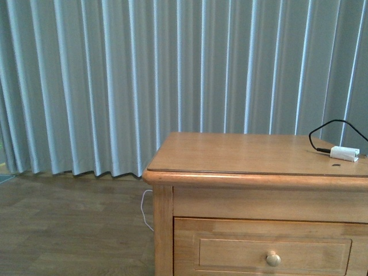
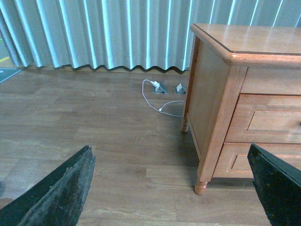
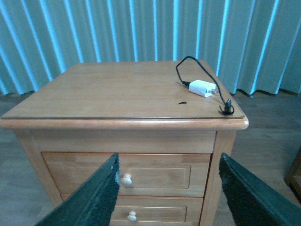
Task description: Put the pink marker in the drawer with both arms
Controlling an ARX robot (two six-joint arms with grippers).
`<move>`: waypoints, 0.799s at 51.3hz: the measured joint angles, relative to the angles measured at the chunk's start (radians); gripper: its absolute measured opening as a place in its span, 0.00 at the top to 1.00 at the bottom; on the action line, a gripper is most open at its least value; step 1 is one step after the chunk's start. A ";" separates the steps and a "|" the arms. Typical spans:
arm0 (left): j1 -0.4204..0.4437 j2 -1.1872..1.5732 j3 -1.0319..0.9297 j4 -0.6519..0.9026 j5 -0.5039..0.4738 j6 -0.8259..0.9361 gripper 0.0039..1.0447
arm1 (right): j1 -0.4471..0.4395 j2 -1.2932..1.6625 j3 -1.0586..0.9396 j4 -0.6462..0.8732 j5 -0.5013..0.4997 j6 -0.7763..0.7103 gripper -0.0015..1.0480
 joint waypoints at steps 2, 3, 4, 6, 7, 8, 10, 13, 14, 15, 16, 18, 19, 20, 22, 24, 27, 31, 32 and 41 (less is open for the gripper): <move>0.000 0.000 0.000 0.000 0.000 0.000 0.06 | -0.021 -0.018 -0.032 0.011 -0.013 -0.005 0.49; 0.000 0.000 0.000 0.000 0.000 0.000 0.06 | -0.029 -0.025 -0.047 0.015 -0.013 -0.007 0.53; 0.000 0.000 0.000 0.000 0.000 0.000 0.06 | -0.035 -0.032 -0.061 0.019 -0.013 -0.008 0.56; 0.000 0.000 0.000 0.000 -0.001 0.000 0.06 | -0.040 -0.046 -0.087 0.024 -0.013 -0.010 0.63; 0.000 0.000 0.000 0.000 0.000 0.000 0.06 | -0.040 -0.053 -0.099 0.026 -0.013 -0.010 0.66; 0.000 0.000 0.000 0.000 0.000 0.000 0.06 | -0.041 -0.061 -0.111 0.028 -0.015 -0.011 0.69; 0.000 0.000 0.000 0.000 0.000 0.000 0.06 | -0.041 -0.082 -0.138 0.033 -0.016 -0.014 0.78; 0.000 0.000 0.000 0.000 0.000 0.000 0.06 | -0.041 -0.107 -0.164 0.037 -0.016 -0.015 0.88; 0.000 0.000 0.000 0.000 0.000 0.000 0.06 | -0.042 -0.114 -0.171 0.037 -0.016 -0.015 0.91; 0.000 0.000 0.000 0.000 0.000 0.000 0.06 | -0.042 -0.121 -0.178 0.038 -0.016 -0.015 0.95; 0.000 0.000 0.000 0.000 0.000 0.000 0.06 | -0.042 -0.129 -0.185 0.038 -0.016 -0.016 0.98; 0.000 0.000 0.000 0.000 0.000 0.000 0.06 | -0.042 -0.144 -0.200 0.038 -0.016 -0.018 0.99; 0.000 0.000 0.000 0.000 0.000 0.000 0.06 | -0.042 -0.152 -0.208 0.038 -0.016 -0.018 0.99; 0.000 0.000 0.000 0.000 0.000 0.000 0.06 | -0.042 -0.159 -0.215 0.038 -0.016 -0.018 0.99; 0.000 0.000 0.000 0.000 0.000 0.000 0.06 | -0.042 -0.178 -0.231 0.037 -0.017 -0.018 0.99; 0.000 0.000 0.000 0.000 0.000 0.000 0.06 | -0.042 -0.193 -0.242 0.036 -0.017 -0.018 0.99; 0.000 0.000 0.000 0.000 0.000 0.000 0.06 | -0.042 -0.220 -0.261 0.028 -0.017 -0.018 0.99; 0.000 0.000 0.000 0.000 0.000 0.000 0.06 | -0.042 -0.253 -0.282 0.015 -0.017 -0.018 0.99; 0.000 0.000 0.000 0.000 0.000 0.000 0.06 | -0.042 -0.260 -0.286 0.012 -0.017 -0.018 0.99; 0.000 0.000 0.000 0.000 0.000 0.000 0.06 | -0.042 -0.323 -0.314 -0.022 -0.017 -0.018 0.99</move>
